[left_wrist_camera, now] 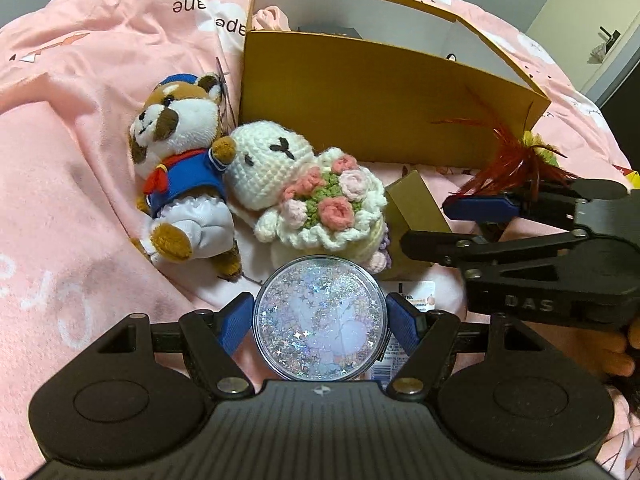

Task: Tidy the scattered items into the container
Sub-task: 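Close the right gripper on the small gold box, then carry the compact with the left gripper while the right carries the gold box over the orange box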

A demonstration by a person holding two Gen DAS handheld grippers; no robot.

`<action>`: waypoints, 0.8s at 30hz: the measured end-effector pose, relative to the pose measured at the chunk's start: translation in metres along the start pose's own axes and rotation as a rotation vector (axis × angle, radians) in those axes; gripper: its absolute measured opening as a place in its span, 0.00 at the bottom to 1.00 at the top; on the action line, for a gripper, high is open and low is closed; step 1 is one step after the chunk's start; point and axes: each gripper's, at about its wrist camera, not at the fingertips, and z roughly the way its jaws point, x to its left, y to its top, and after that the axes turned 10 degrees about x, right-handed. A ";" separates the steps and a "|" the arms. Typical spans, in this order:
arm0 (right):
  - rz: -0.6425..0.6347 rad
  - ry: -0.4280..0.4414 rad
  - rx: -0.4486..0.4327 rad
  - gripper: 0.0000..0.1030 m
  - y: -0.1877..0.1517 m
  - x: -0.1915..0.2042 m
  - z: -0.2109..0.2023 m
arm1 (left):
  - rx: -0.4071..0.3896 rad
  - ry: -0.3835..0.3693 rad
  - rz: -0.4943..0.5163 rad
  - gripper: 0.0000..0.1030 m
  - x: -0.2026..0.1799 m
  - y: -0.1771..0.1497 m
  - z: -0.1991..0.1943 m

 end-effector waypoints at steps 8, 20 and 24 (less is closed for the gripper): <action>-0.034 0.018 0.038 0.48 0.009 -0.001 0.021 | -0.042 -0.009 0.012 0.81 0.003 -0.002 -0.011; -0.035 -0.026 0.001 0.47 -0.002 0.006 -0.005 | -0.110 -0.004 0.054 0.81 -0.007 -0.001 -0.032; -0.025 -0.025 -0.037 0.47 -0.007 0.003 -0.025 | -0.136 -0.014 0.066 0.81 -0.011 0.002 -0.042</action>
